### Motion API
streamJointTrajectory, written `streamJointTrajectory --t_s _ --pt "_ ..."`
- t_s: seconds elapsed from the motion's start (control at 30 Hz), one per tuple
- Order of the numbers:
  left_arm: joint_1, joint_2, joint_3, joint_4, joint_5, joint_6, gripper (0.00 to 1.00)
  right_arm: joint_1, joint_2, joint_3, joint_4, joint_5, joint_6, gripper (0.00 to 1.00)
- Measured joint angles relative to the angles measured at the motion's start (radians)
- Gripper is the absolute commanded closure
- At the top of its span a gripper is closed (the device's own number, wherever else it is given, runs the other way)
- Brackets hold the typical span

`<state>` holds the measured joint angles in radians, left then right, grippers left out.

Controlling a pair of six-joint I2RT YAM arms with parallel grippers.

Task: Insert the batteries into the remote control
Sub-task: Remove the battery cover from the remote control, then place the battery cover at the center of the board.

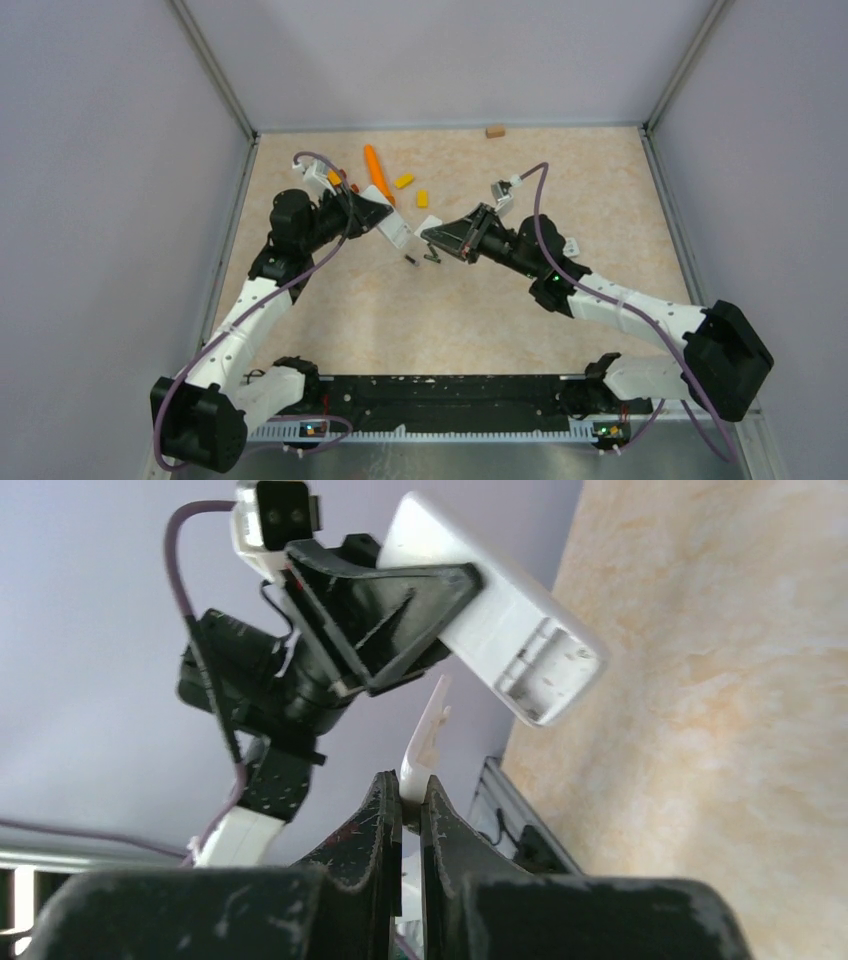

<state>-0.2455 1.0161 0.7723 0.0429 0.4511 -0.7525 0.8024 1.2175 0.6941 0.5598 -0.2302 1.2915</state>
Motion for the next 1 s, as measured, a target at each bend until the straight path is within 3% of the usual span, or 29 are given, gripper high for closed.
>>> streamJointTrajectory --t_s 0.27,0.47,0.87,1.0 --pt "0.0 -0.041 0.001 -0.044 -0.041 0.067 1.0 -0.066 -0.036 -0.114 -0.197 0.063 -0.145 1.0" --pt "0.001 -0.068 0.014 -0.041 -0.007 0.082 1.0 -0.087 0.005 -0.22 -0.253 0.097 -0.236 1.0" --pt "0.001 -0.079 0.015 -0.009 0.066 0.079 1.0 -0.132 0.18 -0.278 -0.21 0.055 -0.314 0.83" --pt "0.001 -0.079 0.015 0.005 0.085 0.074 1.0 -0.132 0.206 -0.291 -0.211 0.047 -0.313 0.66"
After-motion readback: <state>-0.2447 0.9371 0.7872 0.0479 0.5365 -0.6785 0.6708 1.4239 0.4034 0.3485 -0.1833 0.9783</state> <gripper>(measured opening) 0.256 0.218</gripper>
